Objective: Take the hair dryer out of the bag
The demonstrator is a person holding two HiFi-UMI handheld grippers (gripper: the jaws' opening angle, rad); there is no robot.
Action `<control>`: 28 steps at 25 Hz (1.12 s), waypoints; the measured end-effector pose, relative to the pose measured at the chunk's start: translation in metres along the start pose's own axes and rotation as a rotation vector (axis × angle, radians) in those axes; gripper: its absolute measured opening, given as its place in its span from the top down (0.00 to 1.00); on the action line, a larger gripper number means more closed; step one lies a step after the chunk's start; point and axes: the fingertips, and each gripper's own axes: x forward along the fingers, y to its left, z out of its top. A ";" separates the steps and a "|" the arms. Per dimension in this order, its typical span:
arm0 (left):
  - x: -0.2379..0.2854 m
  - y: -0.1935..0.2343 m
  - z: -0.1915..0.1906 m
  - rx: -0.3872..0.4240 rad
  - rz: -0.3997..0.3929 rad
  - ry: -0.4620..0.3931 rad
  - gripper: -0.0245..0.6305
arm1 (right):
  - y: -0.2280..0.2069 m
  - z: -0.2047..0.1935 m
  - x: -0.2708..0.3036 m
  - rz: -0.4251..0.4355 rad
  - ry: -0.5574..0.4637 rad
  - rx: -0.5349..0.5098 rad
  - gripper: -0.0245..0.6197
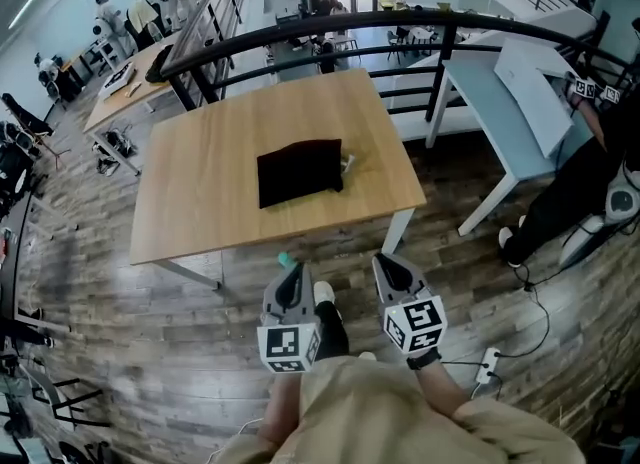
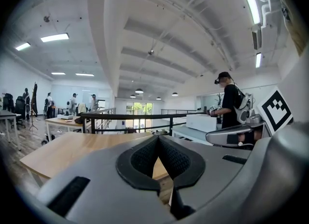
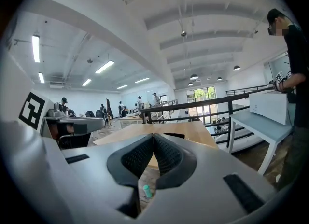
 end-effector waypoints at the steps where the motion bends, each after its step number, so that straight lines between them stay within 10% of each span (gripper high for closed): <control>1: 0.013 0.002 0.000 -0.001 -0.009 0.000 0.94 | -0.005 0.002 0.010 0.000 -0.003 -0.001 0.94; 28: 0.300 0.205 0.050 0.009 -0.096 -0.057 0.94 | -0.082 0.091 0.338 -0.080 0.002 -0.100 0.94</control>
